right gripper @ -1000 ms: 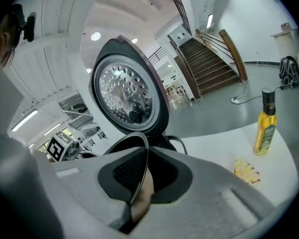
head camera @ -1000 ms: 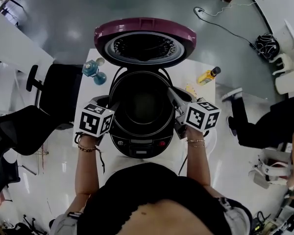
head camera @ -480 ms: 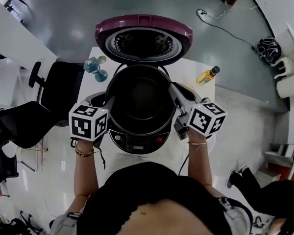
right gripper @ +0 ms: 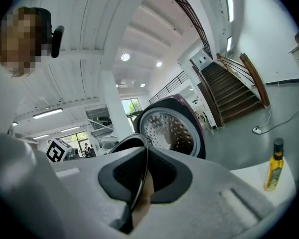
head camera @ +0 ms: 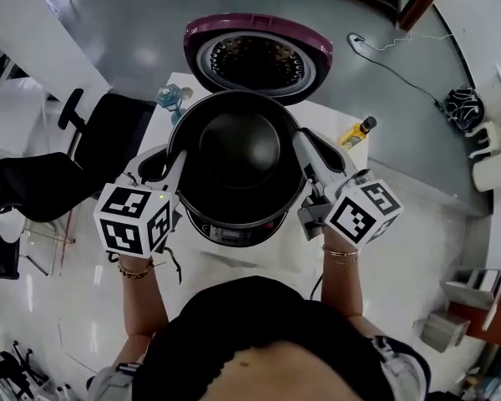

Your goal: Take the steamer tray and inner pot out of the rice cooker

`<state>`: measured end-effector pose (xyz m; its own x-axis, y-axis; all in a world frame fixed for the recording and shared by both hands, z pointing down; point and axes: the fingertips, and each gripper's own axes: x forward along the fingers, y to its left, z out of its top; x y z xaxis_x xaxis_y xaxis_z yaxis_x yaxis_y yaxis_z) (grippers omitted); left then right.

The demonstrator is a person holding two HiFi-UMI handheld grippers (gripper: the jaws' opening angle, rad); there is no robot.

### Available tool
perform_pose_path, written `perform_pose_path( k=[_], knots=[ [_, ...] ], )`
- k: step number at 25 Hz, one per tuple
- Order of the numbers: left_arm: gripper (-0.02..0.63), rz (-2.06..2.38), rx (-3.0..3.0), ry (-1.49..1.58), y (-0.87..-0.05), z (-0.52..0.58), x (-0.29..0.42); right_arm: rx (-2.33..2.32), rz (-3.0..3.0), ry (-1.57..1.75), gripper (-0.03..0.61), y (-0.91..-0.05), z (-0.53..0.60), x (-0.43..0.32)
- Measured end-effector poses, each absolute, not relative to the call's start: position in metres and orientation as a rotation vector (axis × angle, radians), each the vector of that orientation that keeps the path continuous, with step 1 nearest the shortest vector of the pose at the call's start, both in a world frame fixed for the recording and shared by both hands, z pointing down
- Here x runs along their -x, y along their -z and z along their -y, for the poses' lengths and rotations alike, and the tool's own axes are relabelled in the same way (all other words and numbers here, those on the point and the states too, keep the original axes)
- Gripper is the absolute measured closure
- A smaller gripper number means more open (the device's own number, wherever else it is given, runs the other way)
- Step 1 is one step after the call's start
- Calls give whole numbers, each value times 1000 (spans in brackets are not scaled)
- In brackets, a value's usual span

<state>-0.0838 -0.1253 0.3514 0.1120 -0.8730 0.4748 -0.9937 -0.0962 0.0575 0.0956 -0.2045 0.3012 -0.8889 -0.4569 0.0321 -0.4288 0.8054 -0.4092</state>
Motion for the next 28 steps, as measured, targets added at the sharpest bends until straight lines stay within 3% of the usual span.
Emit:
perform_pose_path(
  k=[12, 28],
  knots=[
    [566, 1963, -2031, -361, -314, 68, 132, 620, -2910, 557, 555, -268, 154, -46],
    [569, 1797, -2191, -389, -296, 58, 282, 869, -2810, 520, 555, -250, 111, 91]
  ],
)
